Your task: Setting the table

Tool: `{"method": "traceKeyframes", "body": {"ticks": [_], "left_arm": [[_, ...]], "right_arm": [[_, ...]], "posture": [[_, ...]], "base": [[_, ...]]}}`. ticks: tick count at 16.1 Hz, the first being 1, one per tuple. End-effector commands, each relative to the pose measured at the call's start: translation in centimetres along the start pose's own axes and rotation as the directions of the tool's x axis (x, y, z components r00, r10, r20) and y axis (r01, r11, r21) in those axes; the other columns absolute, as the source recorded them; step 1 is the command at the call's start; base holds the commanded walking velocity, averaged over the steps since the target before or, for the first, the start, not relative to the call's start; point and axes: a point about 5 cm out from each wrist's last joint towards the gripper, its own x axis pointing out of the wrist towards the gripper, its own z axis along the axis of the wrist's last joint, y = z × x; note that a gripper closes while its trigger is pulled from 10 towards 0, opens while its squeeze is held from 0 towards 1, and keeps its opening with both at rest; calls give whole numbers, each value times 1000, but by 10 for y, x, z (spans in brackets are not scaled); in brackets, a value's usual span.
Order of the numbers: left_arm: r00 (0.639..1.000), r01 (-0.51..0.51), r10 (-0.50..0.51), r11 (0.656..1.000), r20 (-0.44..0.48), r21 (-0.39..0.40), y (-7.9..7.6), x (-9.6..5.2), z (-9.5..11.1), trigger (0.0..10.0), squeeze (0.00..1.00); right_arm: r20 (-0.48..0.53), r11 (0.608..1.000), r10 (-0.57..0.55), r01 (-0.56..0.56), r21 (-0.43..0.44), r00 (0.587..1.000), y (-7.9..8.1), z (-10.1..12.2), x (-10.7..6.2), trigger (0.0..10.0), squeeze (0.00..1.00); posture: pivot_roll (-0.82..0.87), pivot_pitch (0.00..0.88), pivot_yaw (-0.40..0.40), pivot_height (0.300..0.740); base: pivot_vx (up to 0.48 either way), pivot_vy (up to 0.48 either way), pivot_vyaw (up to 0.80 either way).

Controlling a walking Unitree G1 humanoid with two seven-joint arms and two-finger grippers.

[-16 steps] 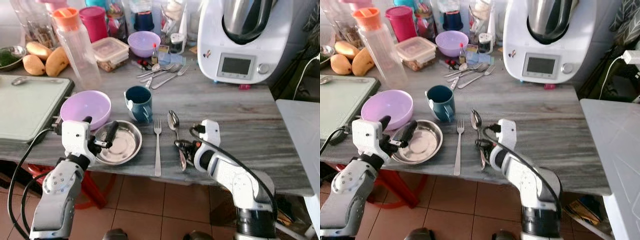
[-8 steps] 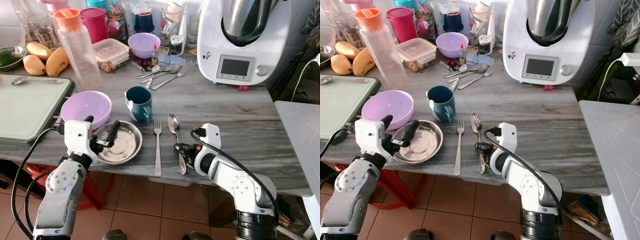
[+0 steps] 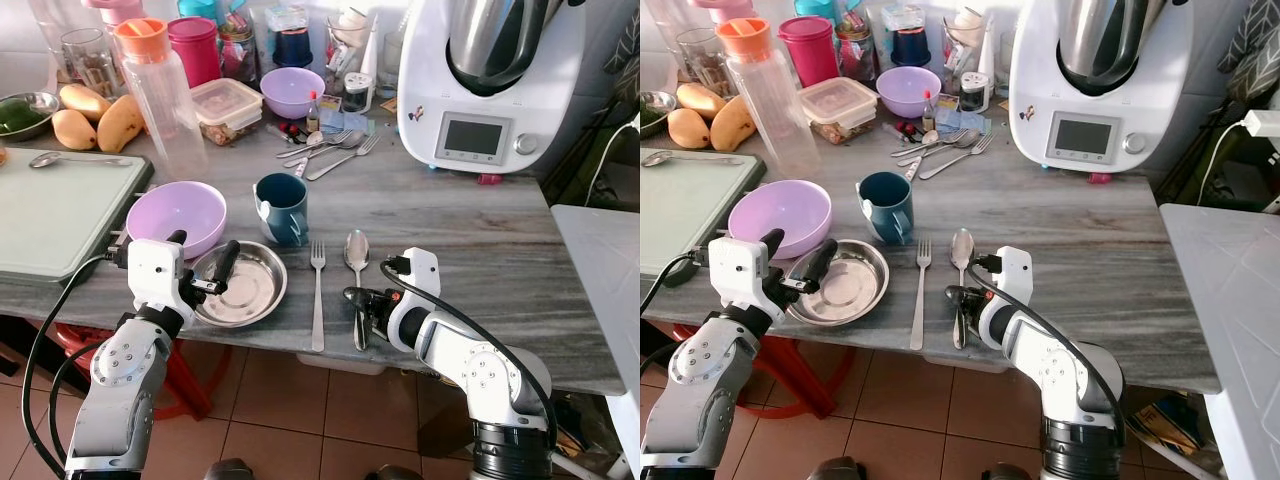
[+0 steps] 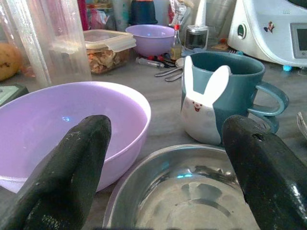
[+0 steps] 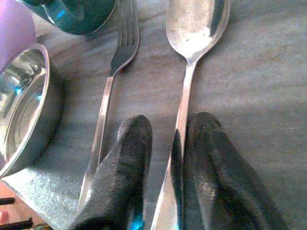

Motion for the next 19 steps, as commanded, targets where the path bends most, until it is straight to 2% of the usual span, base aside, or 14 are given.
{"method": "traceKeyframes", "body": {"ticks": [1,5,8,9,11,13,19], "left_arm": [[1000,4,-4,1000,1,13,1,2,1,10000,0],[1000,6,-6,1000,2,8,-1,2,0,10000,0],[1000,4,-4,1000,4,6,-1,3,-1,10000,0],[1000,4,-4,1000,5,6,-1,3,-1,10000,0],[1000,7,-7,1000,7,5,-1,4,-1,10000,0],[1000,7,-7,1000,11,7,-1,6,0,10000,0],[1000,7,-7,1000,13,7,-1,6,0,10000,0]], "right_arm": [[-97,997,-78,80,18,992,-15,-17,0,10000,1000],[-125,999,-47,47,-7,991,-13,-21,-2,10000,1000],[-80,989,-91,81,-123,993,-18,-15,-7,10000,1000],[-79,988,-92,81,-131,993,-19,-14,-8,10000,1000],[-29,967,-119,109,-231,992,-21,-10,-11,10000,1000],[26,954,-126,128,-270,992,-21,-3,-16,10000,1000],[41,950,-126,133,-284,991,-21,-2,-17,10000,1000]], "posture": [[11,10,18,740],[7,5,13,740],[2,0,14,740],[2,0,14,740],[0,0,18,740],[-5,0,22,740],[-5,0,22,740]], "base": [[0,0,0],[0,0,0],[0,0,0],[0,0,0],[0,0,0],[0,0,0],[0,0,0]]}}
